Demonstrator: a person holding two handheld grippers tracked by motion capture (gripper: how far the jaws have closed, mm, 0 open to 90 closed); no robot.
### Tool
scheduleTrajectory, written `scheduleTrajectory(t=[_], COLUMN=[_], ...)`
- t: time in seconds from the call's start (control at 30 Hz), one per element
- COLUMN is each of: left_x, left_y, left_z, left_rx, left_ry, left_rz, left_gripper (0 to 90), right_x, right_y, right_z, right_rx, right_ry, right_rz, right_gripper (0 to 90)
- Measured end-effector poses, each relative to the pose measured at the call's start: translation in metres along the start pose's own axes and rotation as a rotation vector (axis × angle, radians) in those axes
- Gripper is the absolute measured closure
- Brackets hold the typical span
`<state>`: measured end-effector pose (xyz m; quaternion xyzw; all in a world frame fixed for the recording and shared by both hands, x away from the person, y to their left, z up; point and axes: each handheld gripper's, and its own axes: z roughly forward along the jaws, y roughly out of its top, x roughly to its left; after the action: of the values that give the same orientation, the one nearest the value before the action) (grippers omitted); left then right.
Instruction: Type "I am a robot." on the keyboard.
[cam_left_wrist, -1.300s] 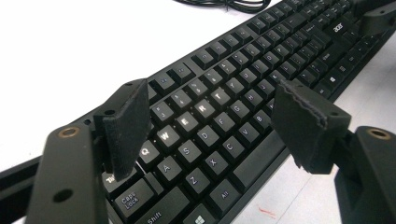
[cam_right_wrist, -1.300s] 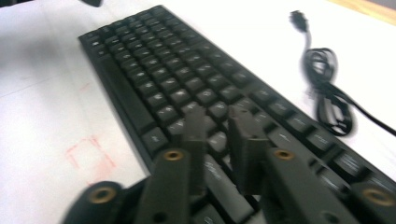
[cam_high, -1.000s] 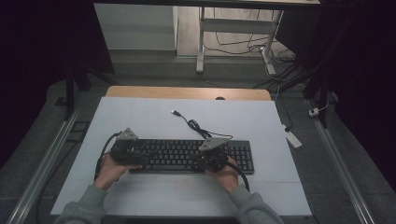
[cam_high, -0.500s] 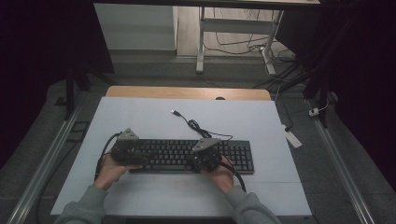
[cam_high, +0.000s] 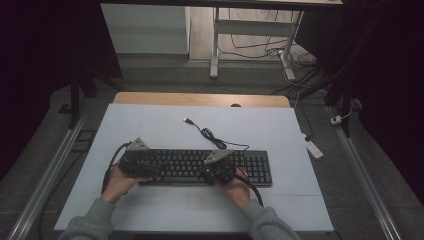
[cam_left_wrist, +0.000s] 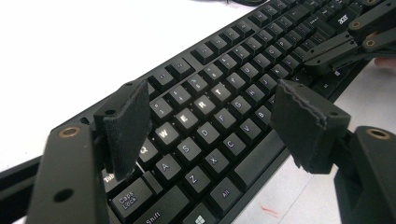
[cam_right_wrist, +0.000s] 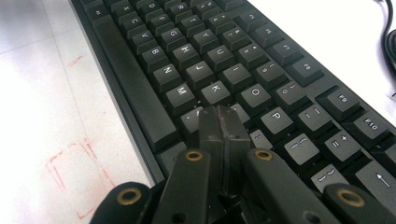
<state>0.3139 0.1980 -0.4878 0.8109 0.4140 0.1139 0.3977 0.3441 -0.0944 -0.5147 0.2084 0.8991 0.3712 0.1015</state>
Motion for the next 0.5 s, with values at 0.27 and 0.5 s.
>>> scheduleTrajectory(t=[0.27, 0.5], left_x=[0.001, 0.000], left_y=[0.000, 0.000], left_z=[-0.001, -0.001], left_rx=[-0.005, -0.005], left_ry=[0.001, 0.002], left_rz=[-0.005, -0.002], left_gripper=[28.6, 28.5], right_x=[-0.006, -0.016], right_y=[0.001, -0.004], right_z=[-0.014, -0.027], right_rx=[-0.079, -0.108], right_ry=[-0.011, -0.032], right_rz=[0.016, 0.046], right_gripper=[89.4, 73.4])
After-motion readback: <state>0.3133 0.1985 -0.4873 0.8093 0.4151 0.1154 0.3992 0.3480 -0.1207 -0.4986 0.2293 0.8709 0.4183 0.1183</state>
